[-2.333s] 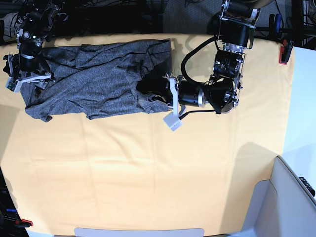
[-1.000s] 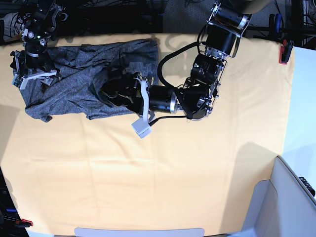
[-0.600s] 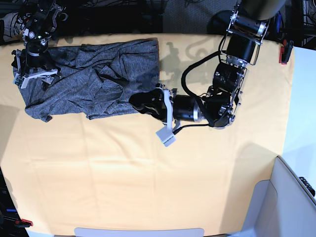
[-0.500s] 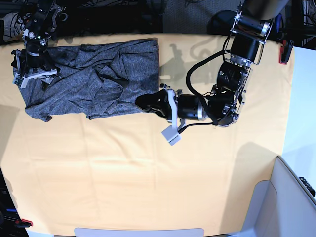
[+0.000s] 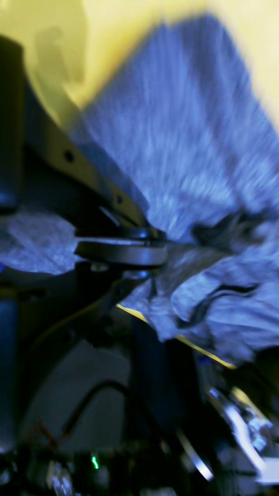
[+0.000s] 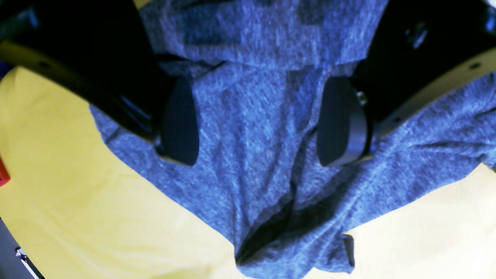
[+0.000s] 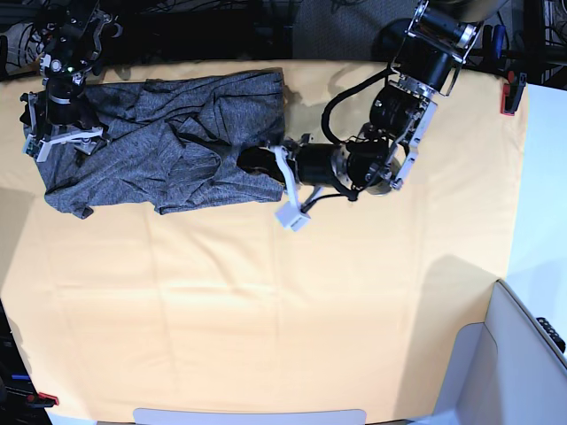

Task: Fold the T-shirt properly
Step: 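Carry the folded end over the strip with the left gripper and lay it down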

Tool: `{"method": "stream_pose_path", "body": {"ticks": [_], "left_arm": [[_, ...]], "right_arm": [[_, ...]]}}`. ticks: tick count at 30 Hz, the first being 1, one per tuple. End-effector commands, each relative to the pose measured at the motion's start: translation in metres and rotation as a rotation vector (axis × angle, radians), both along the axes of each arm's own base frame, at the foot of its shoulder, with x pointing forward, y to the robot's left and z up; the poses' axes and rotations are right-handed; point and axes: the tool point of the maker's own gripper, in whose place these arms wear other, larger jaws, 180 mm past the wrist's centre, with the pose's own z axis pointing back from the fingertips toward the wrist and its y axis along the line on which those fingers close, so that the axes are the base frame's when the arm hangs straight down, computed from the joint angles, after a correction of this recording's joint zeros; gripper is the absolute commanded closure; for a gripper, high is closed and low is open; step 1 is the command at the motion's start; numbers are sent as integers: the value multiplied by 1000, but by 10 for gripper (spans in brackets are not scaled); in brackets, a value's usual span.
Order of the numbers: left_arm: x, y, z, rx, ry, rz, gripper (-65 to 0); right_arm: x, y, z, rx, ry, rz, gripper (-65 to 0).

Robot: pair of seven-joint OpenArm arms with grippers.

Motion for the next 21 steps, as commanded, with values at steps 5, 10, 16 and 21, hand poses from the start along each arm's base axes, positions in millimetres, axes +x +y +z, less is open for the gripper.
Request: {"method": "stream_pose_path", "body": {"ticks": [5, 10, 16, 21], "left_arm": [[-7, -33, 4, 28, -101, -82, -6], [-5, -48, 5, 90, -198, -146, -6], [6, -51, 27, 70, -264, -159, -6], [8, -44, 55, 54, -366, -172, -6]], "right_arm": [[6, -4, 14, -32, -44, 5, -470], [5, -4, 14, -32, -42, 5, -470], [5, -4, 14, -32, -42, 5, -470], [6, -4, 14, -32, -44, 5, -470]]}}
